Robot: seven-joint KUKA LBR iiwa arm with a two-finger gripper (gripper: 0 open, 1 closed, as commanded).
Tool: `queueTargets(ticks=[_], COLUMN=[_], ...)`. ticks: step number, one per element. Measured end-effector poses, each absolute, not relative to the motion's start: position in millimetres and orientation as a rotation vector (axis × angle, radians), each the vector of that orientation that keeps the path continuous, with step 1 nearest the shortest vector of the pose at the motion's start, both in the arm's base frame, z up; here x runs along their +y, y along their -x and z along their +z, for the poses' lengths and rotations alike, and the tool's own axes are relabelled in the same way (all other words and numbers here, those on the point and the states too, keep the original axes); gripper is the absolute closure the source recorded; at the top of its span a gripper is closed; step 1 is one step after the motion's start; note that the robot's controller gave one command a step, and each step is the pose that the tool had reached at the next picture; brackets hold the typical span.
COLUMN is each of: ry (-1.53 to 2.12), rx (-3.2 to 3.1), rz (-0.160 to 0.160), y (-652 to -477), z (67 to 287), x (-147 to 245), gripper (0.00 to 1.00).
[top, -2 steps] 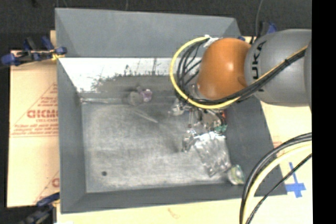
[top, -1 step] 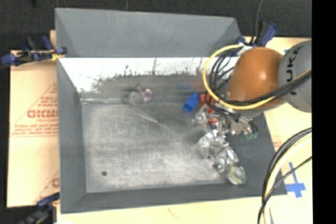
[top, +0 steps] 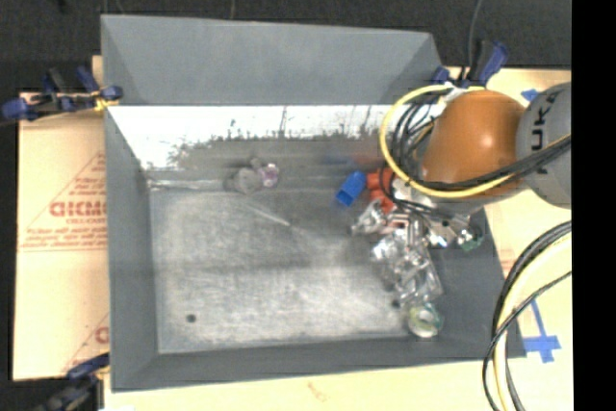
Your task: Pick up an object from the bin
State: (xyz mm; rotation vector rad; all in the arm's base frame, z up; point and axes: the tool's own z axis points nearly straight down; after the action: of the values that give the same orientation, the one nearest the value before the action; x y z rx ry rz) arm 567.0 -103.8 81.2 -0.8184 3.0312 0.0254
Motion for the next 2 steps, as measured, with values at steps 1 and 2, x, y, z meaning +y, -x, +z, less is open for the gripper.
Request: queueTargets(ticks=[1, 2], ry=[1.09, 0.871], rx=[2.941, 3.007], rz=[0.032, 0.001], y=[-564.3, -561.7], z=[82, 162], x=[-100, -22], gripper=[0.0, 0.0])
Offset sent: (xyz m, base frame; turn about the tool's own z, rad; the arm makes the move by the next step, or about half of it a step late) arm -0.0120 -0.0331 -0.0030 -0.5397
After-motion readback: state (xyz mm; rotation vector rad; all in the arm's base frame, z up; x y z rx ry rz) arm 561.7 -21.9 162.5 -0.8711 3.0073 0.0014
